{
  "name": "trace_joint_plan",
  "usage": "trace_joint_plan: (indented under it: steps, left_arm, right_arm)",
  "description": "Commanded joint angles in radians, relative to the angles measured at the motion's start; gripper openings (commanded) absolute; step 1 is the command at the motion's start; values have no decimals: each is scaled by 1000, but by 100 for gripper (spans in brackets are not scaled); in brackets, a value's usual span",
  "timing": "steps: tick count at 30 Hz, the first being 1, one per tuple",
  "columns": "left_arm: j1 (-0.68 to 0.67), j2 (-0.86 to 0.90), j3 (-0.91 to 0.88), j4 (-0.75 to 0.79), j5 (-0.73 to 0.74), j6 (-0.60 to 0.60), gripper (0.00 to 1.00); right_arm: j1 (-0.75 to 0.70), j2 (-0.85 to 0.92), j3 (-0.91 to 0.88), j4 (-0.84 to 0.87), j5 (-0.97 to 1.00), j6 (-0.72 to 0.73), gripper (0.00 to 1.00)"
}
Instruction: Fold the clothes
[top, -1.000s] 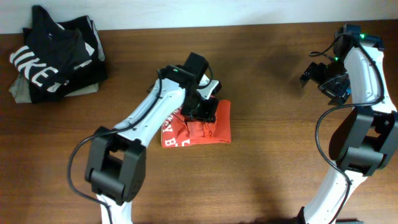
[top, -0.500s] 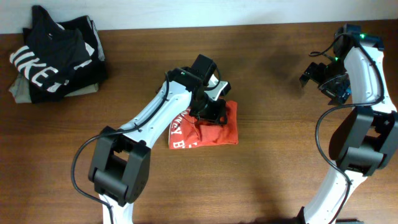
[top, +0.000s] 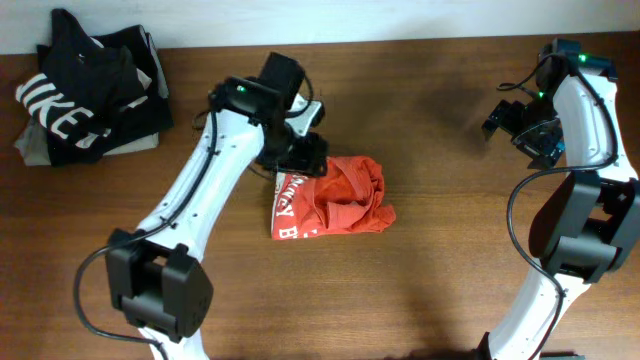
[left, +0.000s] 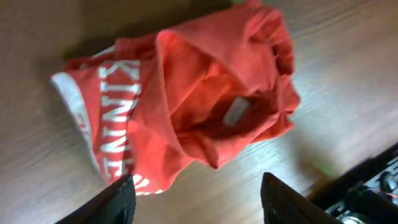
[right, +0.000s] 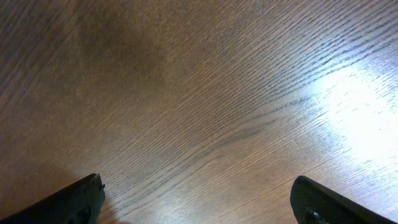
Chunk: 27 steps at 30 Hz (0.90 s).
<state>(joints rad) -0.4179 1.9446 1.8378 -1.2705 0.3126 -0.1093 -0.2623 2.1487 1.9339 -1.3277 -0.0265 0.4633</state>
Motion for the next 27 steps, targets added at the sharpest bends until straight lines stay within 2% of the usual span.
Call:
trace_joint_plan:
  steps: [1, 4, 8, 17, 21, 23, 27]
  left_arm:
    - [-59, 56, -29, 15, 60, 16, 66]
    - [-127, 146, -35, 92, 99, -10, 66]
    - [-139, 240, -34, 185, 99, -59, 66]
    - [-134, 257, -34, 379, 99, -58, 65]
    - [-134, 257, -34, 413, 103, -58, 48]
    - [-134, 257, -34, 434, 147, -59, 35]
    - [-154, 262, -35, 490, 144, -78, 21]
  right_arm:
    - [0, 1, 18, 0, 5, -2, 99]
    - [0, 1, 18, 0, 5, -2, 99]
    - [0, 1, 18, 0, 5, -3, 99]
    - [0, 1, 18, 0, 5, -3, 99]
    - [0, 1, 18, 0, 5, -3, 99]
    - [0, 1, 18, 0, 5, -3, 99]
    - [0, 1, 18, 0, 5, -3, 99]
